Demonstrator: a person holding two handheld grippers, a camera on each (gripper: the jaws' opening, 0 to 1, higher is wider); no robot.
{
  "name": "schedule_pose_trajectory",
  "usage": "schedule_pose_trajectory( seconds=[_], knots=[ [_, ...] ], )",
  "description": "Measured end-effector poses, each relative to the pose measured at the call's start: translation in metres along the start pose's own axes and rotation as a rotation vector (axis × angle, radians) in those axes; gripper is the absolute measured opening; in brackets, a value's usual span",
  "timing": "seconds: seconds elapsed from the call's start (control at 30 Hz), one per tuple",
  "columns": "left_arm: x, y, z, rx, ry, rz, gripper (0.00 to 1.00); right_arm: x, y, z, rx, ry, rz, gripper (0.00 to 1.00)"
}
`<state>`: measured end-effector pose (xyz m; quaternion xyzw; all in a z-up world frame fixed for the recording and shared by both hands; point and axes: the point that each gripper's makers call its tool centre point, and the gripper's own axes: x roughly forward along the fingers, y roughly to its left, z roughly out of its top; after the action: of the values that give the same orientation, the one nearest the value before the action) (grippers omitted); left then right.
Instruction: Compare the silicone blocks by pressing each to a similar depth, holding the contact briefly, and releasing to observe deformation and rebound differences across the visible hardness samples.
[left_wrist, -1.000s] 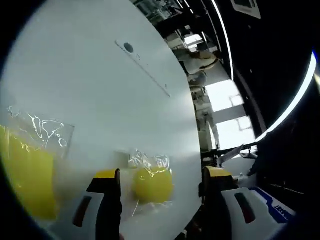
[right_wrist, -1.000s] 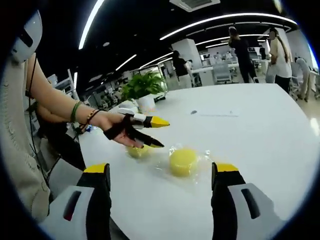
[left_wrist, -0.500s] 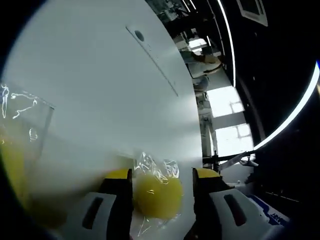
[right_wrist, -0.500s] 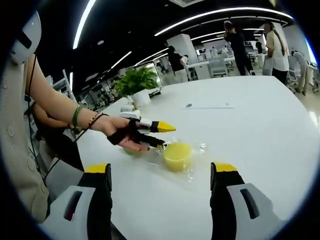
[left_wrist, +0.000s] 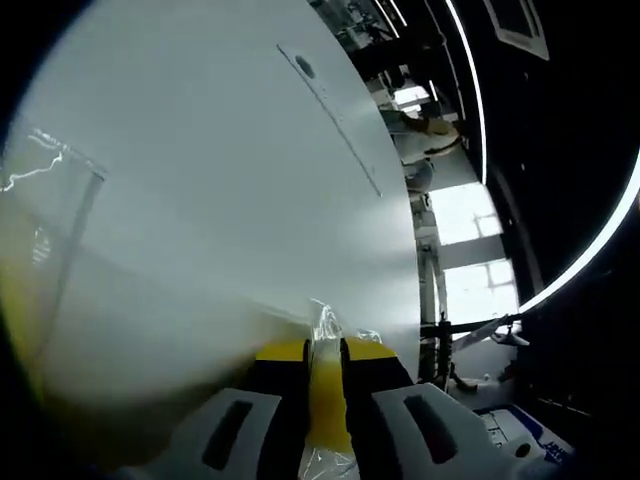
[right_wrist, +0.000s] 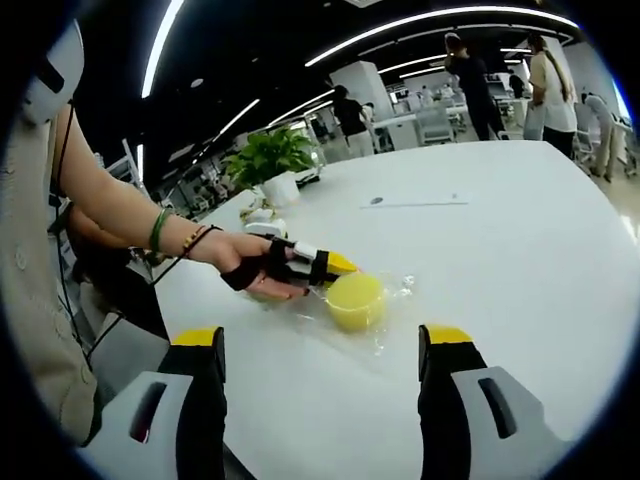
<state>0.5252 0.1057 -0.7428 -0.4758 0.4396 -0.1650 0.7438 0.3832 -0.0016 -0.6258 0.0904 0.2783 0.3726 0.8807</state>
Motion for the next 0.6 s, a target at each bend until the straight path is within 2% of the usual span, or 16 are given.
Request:
schedule_pose_trajectory(
  seconds=[0.1,0.2,0.43,0.6],
  knots=[
    [0.002,-0.005,-0.002,0.000,-0.003,-0.025,0.00,0.000,-0.001,-0.001,-0.004,0.005,-0.001,0.73],
    [0.004,-0.007,-0.003,0.046,0.003,-0.017,0.00,0.000,-0.001,0.000,-0.003,0.001,-0.001,0.73],
    [0.003,-0.009,-0.003,0.064,0.010,-0.009,0.00,-0.002,-0.001,0.000,-0.005,-0.003,-0.011,0.72],
    [0.000,-0.024,-0.003,0.109,0.020,-0.045,0.00,-0.005,0.002,0.001,-0.007,-0.010,-0.013,0.72]
  ],
)
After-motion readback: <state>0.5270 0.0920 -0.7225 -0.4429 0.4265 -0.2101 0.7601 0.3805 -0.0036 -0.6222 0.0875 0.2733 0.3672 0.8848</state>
